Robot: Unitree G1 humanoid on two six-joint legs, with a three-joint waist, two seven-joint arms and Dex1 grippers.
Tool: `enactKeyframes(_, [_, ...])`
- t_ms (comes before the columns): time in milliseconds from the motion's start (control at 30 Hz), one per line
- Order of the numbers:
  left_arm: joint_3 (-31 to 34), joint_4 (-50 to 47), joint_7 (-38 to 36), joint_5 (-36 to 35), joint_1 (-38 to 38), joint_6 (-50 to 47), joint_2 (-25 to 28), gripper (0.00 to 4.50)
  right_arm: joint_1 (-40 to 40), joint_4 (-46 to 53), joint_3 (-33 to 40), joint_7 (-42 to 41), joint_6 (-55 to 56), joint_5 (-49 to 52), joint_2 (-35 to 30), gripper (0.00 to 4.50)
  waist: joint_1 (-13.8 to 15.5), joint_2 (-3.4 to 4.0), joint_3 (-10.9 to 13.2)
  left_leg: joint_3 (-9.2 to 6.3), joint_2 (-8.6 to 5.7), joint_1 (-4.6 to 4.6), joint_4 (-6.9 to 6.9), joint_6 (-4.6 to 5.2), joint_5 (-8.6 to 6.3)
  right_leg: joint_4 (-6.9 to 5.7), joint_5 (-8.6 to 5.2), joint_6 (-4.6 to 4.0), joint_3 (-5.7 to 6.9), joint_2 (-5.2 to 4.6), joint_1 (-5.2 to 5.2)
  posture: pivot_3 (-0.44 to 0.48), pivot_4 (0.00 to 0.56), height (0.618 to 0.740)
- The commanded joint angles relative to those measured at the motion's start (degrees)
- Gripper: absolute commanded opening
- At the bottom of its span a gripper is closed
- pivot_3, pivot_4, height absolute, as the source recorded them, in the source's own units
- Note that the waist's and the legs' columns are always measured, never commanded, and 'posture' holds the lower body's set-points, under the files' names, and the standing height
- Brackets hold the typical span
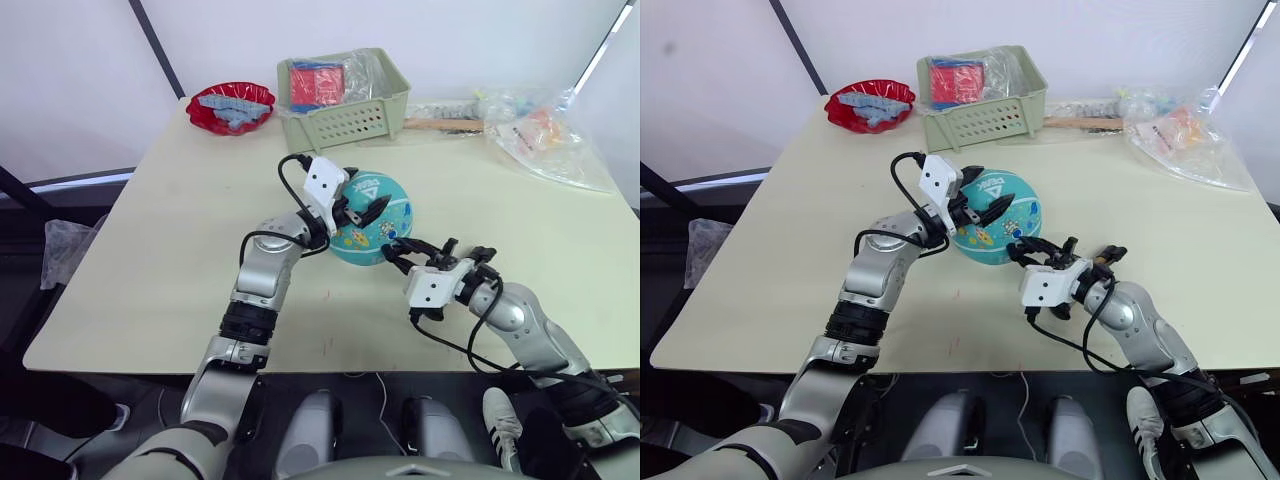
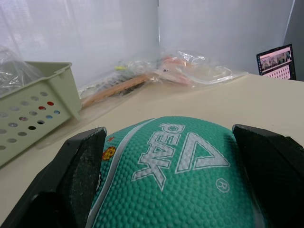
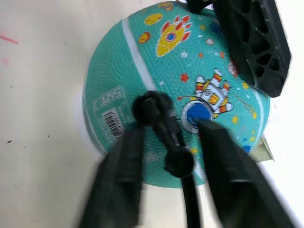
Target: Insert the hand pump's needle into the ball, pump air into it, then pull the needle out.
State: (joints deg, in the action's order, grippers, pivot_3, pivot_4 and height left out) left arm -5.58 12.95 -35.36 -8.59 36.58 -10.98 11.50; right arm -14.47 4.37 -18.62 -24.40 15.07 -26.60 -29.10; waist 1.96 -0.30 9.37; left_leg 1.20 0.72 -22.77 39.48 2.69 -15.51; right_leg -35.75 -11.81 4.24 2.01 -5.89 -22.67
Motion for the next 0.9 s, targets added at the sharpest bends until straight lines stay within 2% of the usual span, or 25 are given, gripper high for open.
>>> enactKeyframes(33, [-1.48, 1.67, 0.57, 1.17, -1.86, -2.25, -0.27, 4.50, -0.44, 1.59, 0.56, 1.21, 1.29, 0.40, 0.92, 0.07, -0.14, 0.00, 0.00, -0.01, 0.00, 0.00, 0.00, 0.00, 0.00, 0.00, 0.00, 0.00, 0.00, 0.00, 0.00, 0.000, 0.150, 0.738])
enactKeyframes(233, [-1.51, 1.94, 0.99, 1.26, -2.36, -2.33, -0.60, 4.50, 1.39, 1.55, 1.85, 0.63, -0.39, 5.68, 4.21, 0.06, -0.60, 0.00, 0.00, -0.08, 0.01, 0.00, -0.03, 0.00, 0.00, 0.00, 0.01, -0.02, 0.00, 0.00, 0.00, 0.000, 0.150, 0.738])
enactKeyframes(633, [-2.81, 4.16, 7.07, 4.88, -4.70, -0.94, -3.81, 4.50, 5.73, 5.76, 9.22, -5.06, -11.09, 32.40, 14.89, 0.06, -0.72, -0.01, -0.01, -0.18, 0.00, 0.01, -0.03, 0.00, 0.00, 0.00, 0.05, -0.08, -0.01, -0.02, 0.01, 0.000, 0.150, 0.738])
enactKeyframes(900, [-4.42, 5.71, 9.95, 7.94, -5.47, 0.47, -4.28, 4.50, 7.93, 8.35, 9.35, -7.96, -14.52, 37.70, 15.25, 0.06, -0.28, 0.00, -0.02, -0.19, -0.03, 0.01, -0.04, 0.01, -0.01, 0.01, 0.04, -0.07, 0.00, -0.05, 0.00, 0.000, 0.150, 0.738])
